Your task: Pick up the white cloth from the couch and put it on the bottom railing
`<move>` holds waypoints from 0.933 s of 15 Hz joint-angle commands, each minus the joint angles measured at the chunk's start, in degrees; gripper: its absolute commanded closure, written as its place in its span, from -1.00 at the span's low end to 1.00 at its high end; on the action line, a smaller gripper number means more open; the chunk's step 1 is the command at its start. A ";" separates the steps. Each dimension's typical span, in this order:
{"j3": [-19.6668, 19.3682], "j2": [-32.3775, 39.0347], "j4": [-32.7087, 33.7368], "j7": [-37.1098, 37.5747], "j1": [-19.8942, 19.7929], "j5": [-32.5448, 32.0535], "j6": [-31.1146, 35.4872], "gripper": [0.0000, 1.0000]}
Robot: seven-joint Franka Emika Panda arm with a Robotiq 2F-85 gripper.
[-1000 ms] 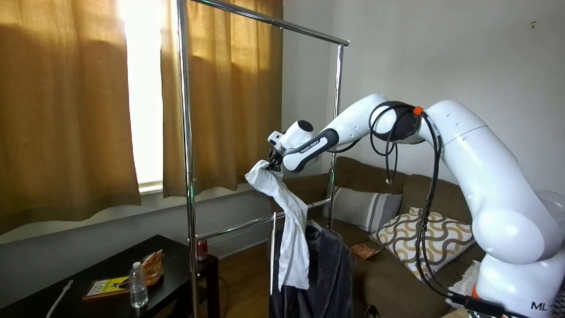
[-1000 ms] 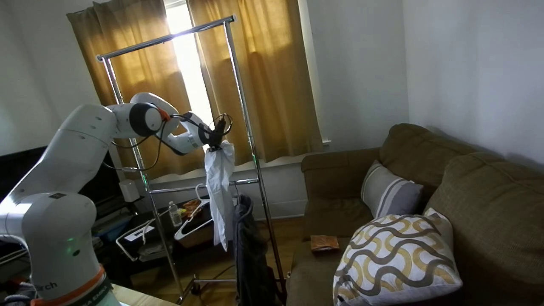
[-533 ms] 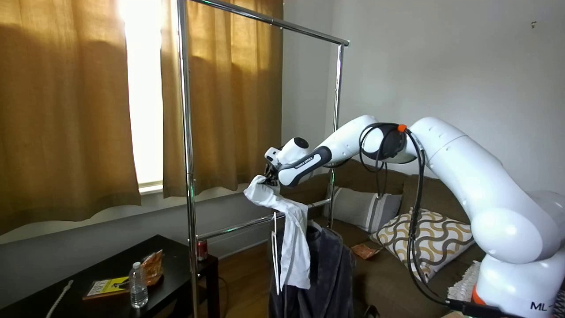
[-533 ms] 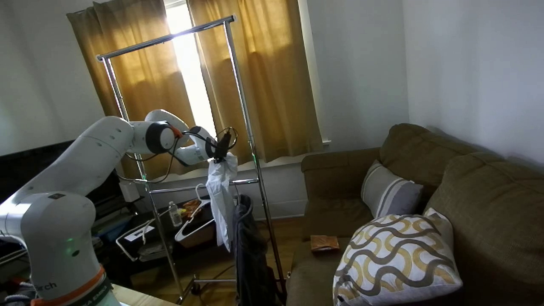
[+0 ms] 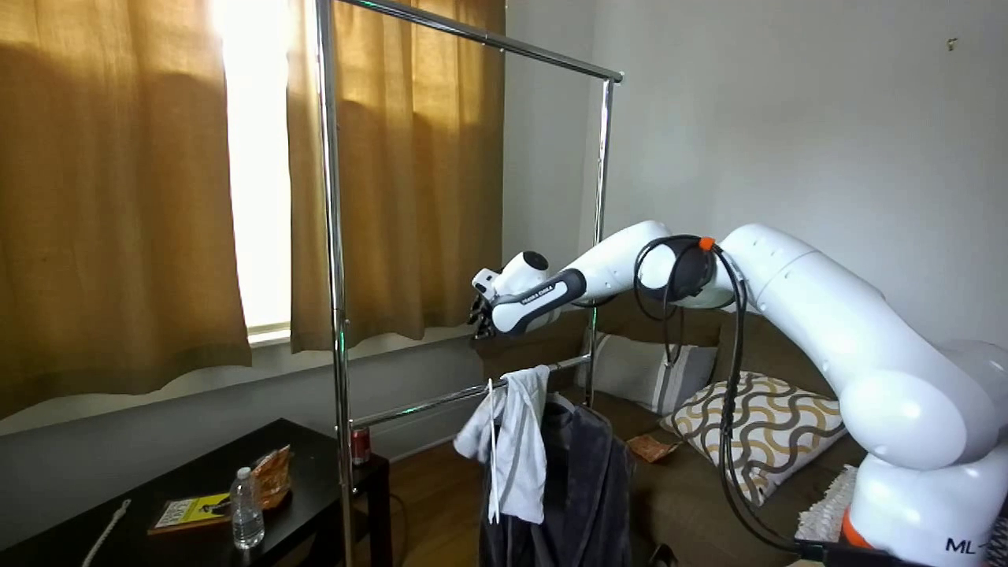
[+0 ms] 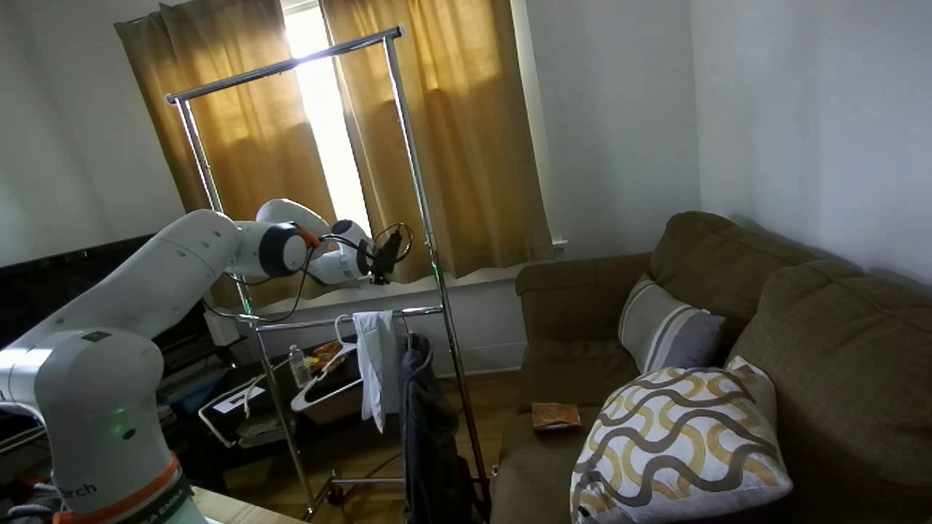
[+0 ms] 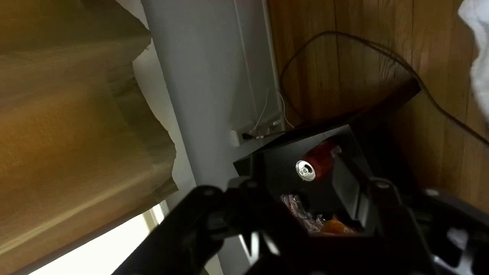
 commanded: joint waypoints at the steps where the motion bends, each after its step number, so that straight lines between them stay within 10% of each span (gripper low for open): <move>1: -3.59 -0.44 3.08 3.64 2.63 2.18 -4.30 -0.65; 4: -6.62 -3.82 2.22 10.33 4.72 3.11 -10.36 -1.00; 14: -11.95 -15.08 -3.36 33.08 9.72 1.02 -35.46 -1.00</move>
